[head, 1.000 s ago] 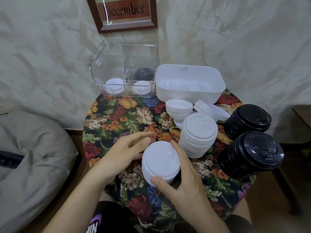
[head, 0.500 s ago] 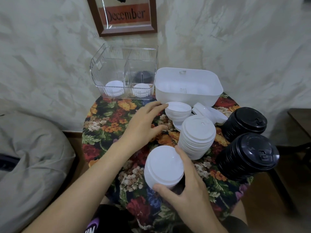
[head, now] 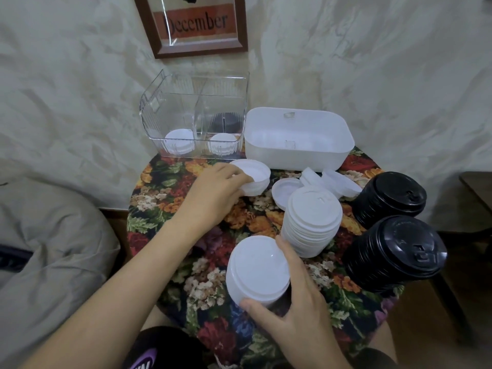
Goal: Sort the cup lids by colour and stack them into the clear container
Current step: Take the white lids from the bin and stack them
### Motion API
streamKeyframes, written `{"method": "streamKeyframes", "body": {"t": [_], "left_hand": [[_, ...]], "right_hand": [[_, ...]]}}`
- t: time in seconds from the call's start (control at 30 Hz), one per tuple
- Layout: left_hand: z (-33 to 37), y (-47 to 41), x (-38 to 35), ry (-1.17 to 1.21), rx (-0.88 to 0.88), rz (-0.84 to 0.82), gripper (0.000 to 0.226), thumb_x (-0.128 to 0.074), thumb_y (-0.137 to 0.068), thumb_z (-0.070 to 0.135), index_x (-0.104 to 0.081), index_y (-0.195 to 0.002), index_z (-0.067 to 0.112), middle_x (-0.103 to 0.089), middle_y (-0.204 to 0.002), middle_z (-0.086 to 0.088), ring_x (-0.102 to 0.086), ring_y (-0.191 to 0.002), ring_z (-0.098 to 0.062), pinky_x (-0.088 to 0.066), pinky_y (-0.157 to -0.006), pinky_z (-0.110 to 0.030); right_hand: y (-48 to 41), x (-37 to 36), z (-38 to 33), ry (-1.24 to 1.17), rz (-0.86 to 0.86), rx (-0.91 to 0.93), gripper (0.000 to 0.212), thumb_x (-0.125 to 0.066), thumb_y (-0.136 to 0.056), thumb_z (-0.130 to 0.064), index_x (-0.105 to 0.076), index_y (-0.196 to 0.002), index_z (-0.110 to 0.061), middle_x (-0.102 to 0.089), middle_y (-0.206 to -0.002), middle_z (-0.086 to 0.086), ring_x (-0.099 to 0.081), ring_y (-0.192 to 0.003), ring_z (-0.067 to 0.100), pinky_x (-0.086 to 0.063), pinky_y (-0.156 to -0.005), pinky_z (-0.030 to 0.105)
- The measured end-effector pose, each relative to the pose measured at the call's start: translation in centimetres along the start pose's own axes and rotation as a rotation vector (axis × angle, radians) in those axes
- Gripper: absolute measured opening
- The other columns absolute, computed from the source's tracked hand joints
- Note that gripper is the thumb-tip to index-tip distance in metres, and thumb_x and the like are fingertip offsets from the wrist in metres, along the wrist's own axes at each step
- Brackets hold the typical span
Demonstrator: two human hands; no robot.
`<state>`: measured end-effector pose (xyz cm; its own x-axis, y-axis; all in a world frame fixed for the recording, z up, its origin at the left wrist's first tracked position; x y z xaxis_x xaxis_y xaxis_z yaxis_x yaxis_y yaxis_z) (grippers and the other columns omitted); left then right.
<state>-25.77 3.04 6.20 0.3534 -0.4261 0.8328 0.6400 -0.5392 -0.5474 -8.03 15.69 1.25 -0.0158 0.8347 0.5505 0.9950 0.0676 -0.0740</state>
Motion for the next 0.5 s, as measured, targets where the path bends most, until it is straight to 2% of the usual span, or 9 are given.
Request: {"method": "streamKeyframes", "body": {"t": [0.13, 0.2, 0.3, 0.4, 0.5], "left_hand": [[-2.3, 2.0, 0.2, -0.089, 0.054, -0.003, 0.039, -0.080, -0.079, 0.005, -0.072, -0.116, 0.015, -0.070, -0.108, -0.007, -0.063, -0.100, -0.035, -0.051, -0.085, -0.047], [-2.0, 2.2, 0.1, -0.067, 0.052, -0.005, 0.045, -0.077, -0.083, 0.011, -0.067, -0.126, 0.018, -0.066, -0.119, -0.006, -0.060, -0.112, -0.034, -0.048, -0.093, -0.048], [0.6, 1.1, -0.8, -0.018, -0.014, -0.039, 0.050, -0.077, -0.088, 0.025, -0.064, -0.135, 0.027, -0.062, -0.135, -0.004, -0.051, -0.134, -0.032, -0.037, -0.113, -0.054], [2.8, -0.2, -3.0, -0.016, -0.067, -0.098, 0.042, -0.079, -0.087, 0.034, -0.070, -0.127, 0.037, -0.063, -0.136, -0.001, -0.048, -0.140, -0.032, -0.023, -0.120, -0.067], [4.1, -0.9, -4.2, -0.004, -0.127, -0.107, 0.019, -0.081, -0.085, 0.032, -0.078, -0.104, 0.035, -0.068, -0.126, 0.001, -0.052, -0.136, -0.033, -0.020, -0.118, -0.071]], "right_hand": [[0.0, 0.1, -0.1, 0.016, 0.016, 0.004, 0.097, -0.073, -0.069, -0.078, -0.010, -0.142, -0.074, -0.011, -0.146, -0.057, -0.013, -0.134, -0.031, -0.025, -0.095, 0.000], [0.0, 0.1, -0.1, 0.015, 0.020, 0.001, 0.097, -0.073, -0.067, -0.079, -0.011, -0.142, -0.074, -0.012, -0.146, -0.057, -0.015, -0.134, -0.031, -0.027, -0.095, 0.001], [0.0, 0.2, -0.2, 0.019, 0.032, 0.007, 0.098, -0.070, -0.065, -0.081, -0.011, -0.143, -0.074, -0.013, -0.147, -0.056, -0.016, -0.135, -0.029, -0.029, -0.095, 0.001], [0.0, 0.1, -0.1, 0.015, 0.029, 0.009, 0.099, -0.075, -0.069, -0.076, -0.011, -0.143, -0.073, -0.012, -0.147, -0.056, -0.015, -0.134, -0.030, -0.028, -0.094, 0.000], [-0.1, -0.1, 0.1, 0.008, 0.017, 0.006, 0.099, -0.078, -0.071, -0.072, -0.013, -0.147, -0.068, -0.010, -0.148, -0.056, -0.014, -0.135, -0.030, -0.026, -0.096, -0.001]]}}
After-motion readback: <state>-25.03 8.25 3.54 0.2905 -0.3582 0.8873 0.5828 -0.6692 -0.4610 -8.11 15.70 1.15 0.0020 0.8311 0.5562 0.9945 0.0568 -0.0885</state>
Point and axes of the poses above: each hand's wrist, its own y-axis away from the middle knuckle, its own x-axis out of the back of the hand, z = x × y, the point moved 9 cm from there along -y, towards the middle knuckle
